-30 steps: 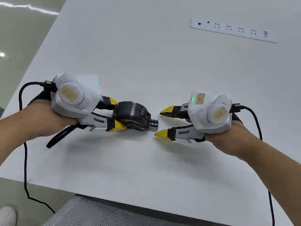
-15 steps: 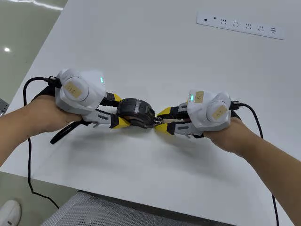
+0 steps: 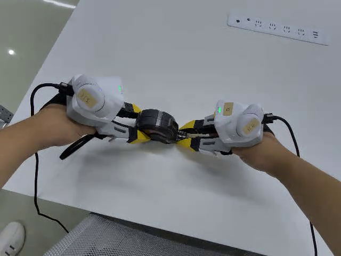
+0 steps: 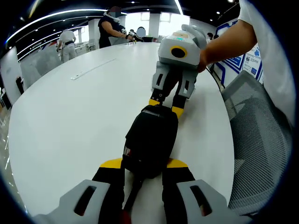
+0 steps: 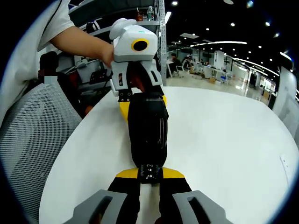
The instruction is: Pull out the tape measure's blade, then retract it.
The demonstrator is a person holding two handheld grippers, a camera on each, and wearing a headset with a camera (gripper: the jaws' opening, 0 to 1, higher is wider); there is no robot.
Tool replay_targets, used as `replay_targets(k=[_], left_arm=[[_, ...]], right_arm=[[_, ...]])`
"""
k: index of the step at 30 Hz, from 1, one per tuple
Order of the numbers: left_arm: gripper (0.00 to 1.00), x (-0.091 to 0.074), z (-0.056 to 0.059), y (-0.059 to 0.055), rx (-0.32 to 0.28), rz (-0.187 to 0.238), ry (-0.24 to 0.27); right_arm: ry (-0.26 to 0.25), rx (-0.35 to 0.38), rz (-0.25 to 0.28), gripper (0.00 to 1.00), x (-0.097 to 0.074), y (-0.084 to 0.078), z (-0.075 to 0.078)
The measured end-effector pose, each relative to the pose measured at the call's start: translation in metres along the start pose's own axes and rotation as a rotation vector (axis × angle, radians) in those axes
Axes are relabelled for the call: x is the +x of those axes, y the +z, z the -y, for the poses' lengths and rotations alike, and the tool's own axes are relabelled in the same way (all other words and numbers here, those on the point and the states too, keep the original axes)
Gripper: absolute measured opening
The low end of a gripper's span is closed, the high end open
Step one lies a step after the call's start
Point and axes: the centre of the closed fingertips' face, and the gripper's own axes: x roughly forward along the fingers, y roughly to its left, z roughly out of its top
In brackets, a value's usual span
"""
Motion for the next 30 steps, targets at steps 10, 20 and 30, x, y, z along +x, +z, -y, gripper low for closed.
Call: replay_targets(k=[10,20,30], left_arm=[[0.25,-0.0003,-0.0006,-0.0008,-0.004,0.014,0.007],[0.24,-0.0002,-0.0008,-0.0018,0.001,0.013,0.003],[0.24,0.0004,-0.001,-0.002,0.016,0.014,0.001]], right_arm=[[-0.009,0.004,0.0,0.1,-0.0001,0.0001,0.0016],[-0.006,-0.003,-0.001,0.1,-0.0007,-0.0003,0.0018],[-0.009,-0.007,-0.007,0.1,-0.0018,-0.0013,0.0022]])
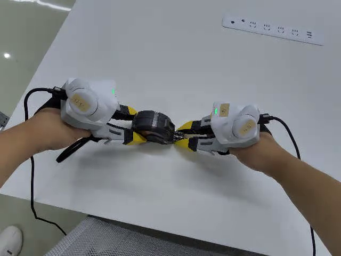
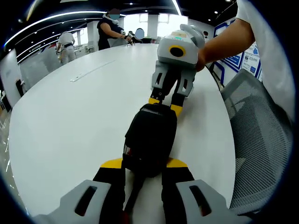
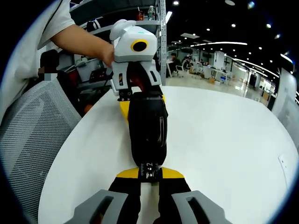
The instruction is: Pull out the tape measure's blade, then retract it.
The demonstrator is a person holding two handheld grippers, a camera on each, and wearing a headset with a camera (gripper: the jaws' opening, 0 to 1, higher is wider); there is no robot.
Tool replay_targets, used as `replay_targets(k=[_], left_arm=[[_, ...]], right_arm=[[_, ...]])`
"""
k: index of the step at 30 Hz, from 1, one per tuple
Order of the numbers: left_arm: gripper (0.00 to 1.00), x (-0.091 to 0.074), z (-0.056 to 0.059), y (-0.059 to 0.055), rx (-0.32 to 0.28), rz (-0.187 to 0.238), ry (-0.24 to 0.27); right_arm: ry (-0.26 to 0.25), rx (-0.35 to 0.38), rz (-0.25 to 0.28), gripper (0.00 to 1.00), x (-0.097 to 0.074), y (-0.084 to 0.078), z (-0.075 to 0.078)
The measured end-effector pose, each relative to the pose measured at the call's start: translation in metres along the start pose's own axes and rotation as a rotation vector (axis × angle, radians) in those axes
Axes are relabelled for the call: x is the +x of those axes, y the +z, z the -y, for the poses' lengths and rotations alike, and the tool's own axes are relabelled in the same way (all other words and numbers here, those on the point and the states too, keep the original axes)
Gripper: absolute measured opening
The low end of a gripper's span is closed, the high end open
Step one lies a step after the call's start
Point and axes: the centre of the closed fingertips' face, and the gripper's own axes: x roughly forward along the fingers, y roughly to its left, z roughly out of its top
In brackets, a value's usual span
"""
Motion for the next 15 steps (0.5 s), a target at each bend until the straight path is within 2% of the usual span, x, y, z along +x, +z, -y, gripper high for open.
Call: replay_targets(k=[8,15], left_arm=[[0.24,0.0,0.0,0.0,0.012,0.0,-0.004],[0.24,0.0,0.0,0.001,0.0,0.005,-0.004]], right_arm=[[-0.006,0.012,-0.013,0.1,-0.005,-0.004,0.0],[-0.019,0.022,-0.02,0.1,-0.015,-0.012,0.0]])
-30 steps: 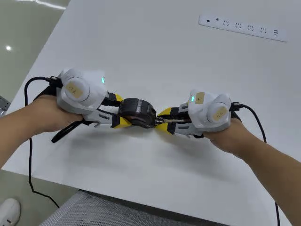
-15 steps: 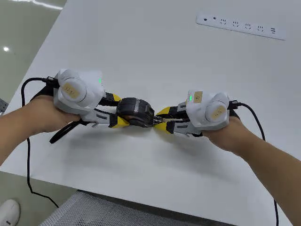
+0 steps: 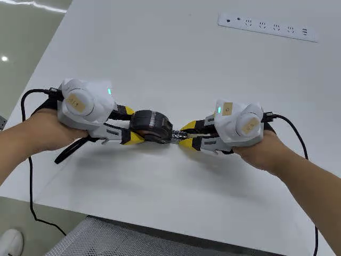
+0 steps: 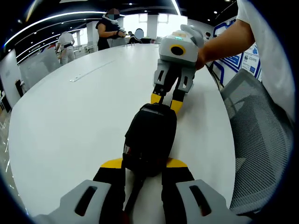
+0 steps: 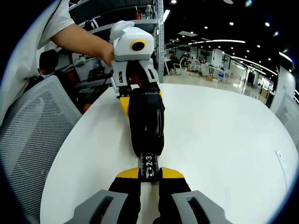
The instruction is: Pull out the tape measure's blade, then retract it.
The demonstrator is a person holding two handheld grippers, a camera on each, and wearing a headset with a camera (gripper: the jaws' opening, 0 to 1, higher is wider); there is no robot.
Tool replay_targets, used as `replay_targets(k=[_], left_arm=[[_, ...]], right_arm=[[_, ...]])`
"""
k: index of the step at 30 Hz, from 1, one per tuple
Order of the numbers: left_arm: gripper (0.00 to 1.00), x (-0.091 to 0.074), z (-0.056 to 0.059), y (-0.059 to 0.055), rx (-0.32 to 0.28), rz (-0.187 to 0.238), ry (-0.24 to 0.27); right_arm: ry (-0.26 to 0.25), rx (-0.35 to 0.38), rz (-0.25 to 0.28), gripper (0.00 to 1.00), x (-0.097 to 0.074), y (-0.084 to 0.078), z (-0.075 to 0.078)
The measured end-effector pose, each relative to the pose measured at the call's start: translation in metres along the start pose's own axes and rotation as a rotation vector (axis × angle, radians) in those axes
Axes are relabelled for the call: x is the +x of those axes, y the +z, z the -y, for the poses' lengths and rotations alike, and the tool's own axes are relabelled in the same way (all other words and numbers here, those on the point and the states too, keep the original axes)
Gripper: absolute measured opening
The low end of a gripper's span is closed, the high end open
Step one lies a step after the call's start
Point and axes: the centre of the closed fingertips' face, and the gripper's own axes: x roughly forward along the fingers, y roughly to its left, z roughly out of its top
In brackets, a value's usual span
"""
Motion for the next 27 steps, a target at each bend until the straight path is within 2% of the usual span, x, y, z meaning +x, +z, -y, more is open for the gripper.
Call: replay_targets(k=[15,27], left_arm=[[0.24,0.0,0.0,0.0,0.005,-0.003,-0.004],[0.24,0.0,0.0,0.0,0.004,-0.002,-0.002]], right_arm=[[-0.029,0.025,-0.017,0.1,-0.02,-0.015,0.001],[-0.046,0.018,-0.038,0.1,-0.034,-0.025,0.002]])
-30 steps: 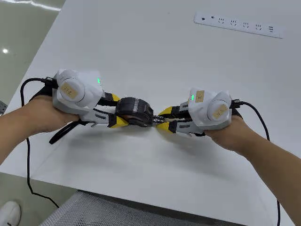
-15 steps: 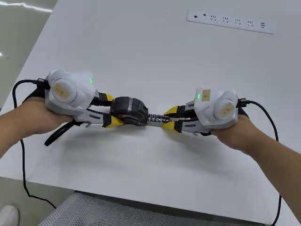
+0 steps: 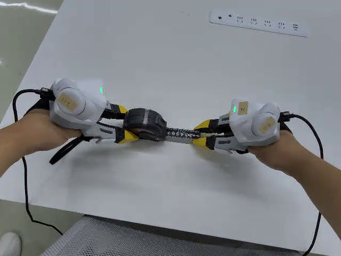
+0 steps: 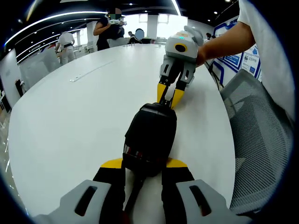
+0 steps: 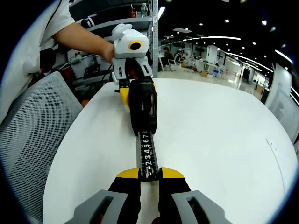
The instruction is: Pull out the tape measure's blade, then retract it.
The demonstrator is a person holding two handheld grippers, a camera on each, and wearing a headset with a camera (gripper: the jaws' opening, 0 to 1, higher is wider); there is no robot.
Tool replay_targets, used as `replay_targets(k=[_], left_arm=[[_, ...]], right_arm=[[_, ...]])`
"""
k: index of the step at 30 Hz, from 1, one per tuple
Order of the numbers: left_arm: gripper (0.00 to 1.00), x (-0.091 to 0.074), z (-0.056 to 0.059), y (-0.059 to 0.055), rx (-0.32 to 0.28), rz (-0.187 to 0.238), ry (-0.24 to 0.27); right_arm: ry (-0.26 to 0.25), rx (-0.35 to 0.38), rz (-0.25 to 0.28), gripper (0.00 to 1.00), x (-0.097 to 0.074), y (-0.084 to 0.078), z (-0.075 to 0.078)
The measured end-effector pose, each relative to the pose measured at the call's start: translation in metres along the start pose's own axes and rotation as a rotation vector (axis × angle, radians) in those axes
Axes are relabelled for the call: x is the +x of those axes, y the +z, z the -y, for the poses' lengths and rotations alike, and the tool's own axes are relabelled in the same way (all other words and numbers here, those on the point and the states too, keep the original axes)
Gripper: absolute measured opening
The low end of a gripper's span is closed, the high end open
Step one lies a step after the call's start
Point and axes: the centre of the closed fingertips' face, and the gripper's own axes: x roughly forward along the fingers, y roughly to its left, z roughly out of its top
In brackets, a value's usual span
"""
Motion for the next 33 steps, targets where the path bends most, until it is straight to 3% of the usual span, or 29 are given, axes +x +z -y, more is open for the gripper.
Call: replay_targets(k=[33], left_arm=[[0.24,0.0,0.001,0.0,0.008,-0.014,-0.007]], right_arm=[[-0.064,0.041,-0.024,0.1,-0.034,-0.03,0.003]])
